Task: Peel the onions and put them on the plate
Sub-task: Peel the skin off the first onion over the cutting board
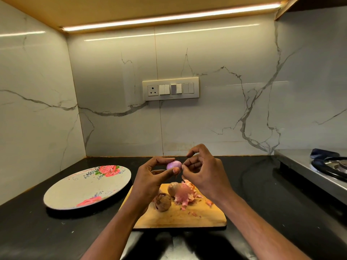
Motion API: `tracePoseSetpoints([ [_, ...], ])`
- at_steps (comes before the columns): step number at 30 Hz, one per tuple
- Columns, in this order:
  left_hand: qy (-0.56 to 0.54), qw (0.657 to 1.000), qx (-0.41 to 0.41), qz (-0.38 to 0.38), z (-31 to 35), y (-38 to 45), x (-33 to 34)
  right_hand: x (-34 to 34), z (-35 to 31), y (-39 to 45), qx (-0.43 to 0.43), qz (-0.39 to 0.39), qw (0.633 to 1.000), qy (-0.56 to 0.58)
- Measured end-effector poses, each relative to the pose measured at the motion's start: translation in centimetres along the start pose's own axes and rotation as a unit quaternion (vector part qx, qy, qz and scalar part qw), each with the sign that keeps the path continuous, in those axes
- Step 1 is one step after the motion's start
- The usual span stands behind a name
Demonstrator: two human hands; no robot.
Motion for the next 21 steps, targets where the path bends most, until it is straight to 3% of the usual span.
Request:
tracePoseSetpoints([
  [7,0.005,1.0,0.003,-0.011,0.1,0.0,0.3,-1.0,0.6,0.2,0.02,0.017,1.0,0.015],
  [13,-0.015,1.0,0.006,0.002,0.2,-0.2,-0.1,0.0,0.5,0.4,0.016,-0.042,0.997,0.061],
  [21,-0.036,0.999,0.014,-0.003,0.5,-0.4,0.0,-0.2,0.6,0.4,0.008,-0.026,0.997,0.069],
])
Point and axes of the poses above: each hand's wrist, its own y-axis towards the middle knuckle, its own x-axis out of the palm, z = x × y, the point moved 8 cm from there along y, towards the middle knuckle, and after that the axes turned 14 degrees about -z, right-handed, at the moved point
